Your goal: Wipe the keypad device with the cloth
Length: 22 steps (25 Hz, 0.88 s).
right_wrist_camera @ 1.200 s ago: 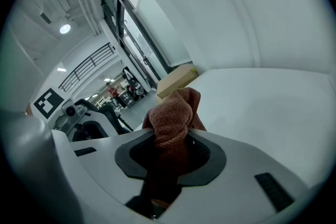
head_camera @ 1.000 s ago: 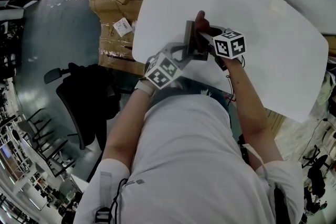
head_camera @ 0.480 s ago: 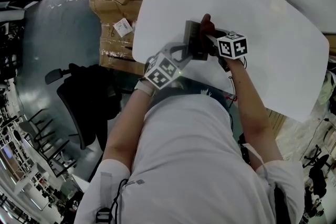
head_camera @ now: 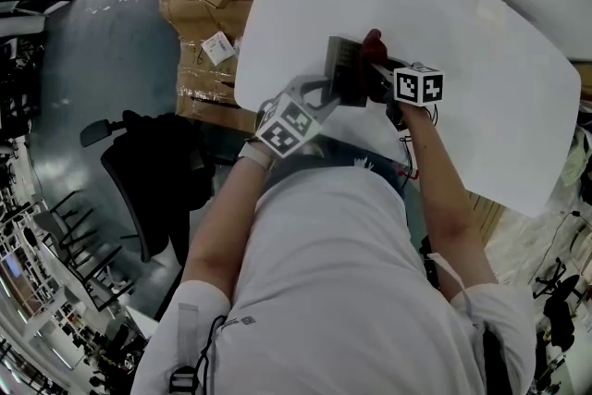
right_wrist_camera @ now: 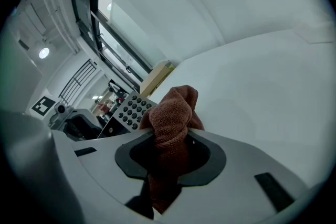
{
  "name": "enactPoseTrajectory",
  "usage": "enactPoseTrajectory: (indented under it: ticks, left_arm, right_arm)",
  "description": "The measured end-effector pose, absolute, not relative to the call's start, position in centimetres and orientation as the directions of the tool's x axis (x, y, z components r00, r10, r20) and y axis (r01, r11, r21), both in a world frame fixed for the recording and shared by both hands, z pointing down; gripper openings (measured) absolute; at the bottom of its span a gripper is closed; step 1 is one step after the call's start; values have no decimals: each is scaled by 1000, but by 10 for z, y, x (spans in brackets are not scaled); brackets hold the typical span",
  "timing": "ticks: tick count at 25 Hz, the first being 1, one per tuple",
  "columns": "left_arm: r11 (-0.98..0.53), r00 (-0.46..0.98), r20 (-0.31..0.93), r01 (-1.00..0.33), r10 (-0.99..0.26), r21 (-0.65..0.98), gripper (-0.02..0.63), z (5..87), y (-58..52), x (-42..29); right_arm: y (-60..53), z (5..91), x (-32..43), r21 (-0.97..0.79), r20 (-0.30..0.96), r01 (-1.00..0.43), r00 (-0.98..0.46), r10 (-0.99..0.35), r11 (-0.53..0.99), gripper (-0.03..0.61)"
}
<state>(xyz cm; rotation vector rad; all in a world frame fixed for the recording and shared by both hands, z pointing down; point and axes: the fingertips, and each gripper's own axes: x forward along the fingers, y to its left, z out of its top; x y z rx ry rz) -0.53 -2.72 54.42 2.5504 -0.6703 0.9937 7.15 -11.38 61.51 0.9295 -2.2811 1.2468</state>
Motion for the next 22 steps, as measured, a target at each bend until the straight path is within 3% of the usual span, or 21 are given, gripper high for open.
enactPoseTrajectory:
  ticks: [22]
  left_arm:
    - [-844,621,725,-526,-298,104,143,543,-8,-16]
  right_arm:
    - [-46,630,71,-604,681,-689,-707,-188,401,100]
